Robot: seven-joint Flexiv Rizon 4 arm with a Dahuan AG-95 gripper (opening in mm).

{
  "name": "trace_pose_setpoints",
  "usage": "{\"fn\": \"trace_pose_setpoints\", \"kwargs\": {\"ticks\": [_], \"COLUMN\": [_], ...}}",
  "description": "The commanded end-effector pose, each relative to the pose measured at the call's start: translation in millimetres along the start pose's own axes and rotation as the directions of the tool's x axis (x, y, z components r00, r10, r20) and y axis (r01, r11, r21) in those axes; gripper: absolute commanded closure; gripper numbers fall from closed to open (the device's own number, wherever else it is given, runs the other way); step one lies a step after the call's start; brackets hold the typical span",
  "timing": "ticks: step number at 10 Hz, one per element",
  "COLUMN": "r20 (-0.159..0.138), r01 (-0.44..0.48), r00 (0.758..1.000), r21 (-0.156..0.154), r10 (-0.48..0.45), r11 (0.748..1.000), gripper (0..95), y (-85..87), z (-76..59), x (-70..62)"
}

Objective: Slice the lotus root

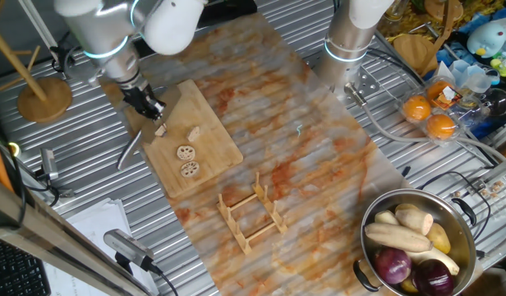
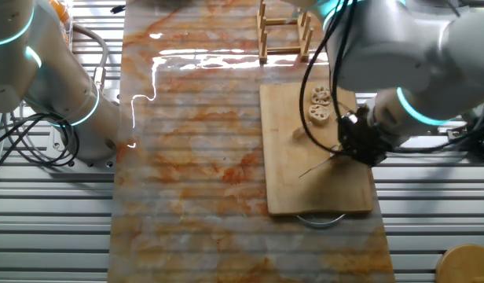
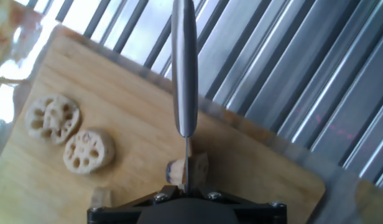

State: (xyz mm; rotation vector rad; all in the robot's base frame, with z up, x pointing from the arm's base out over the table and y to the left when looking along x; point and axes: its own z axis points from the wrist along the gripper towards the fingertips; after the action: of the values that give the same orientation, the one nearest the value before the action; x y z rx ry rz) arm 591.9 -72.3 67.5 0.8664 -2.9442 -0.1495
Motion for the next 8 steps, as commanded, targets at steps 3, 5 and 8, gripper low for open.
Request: {"fn": "trace_pose_setpoints", "kwargs": {"ticks": [3, 5, 8], "r20": [0.045, 0.027, -0.019], "r01": [0.054, 0.055, 0.052], "r00": [0.997, 0.998, 0.999], "r21": [0.009, 0.033, 0.025], "r10": [-0.055, -0.056, -0.051], "r11": [0.998, 0.998, 0.998], "gripper": [95.0, 95.0, 95.0], "y": [2.1, -1.4, -2.2], "z": [27.6, 41.7, 56.9], "x": [8.9, 13.9, 21.0]}}
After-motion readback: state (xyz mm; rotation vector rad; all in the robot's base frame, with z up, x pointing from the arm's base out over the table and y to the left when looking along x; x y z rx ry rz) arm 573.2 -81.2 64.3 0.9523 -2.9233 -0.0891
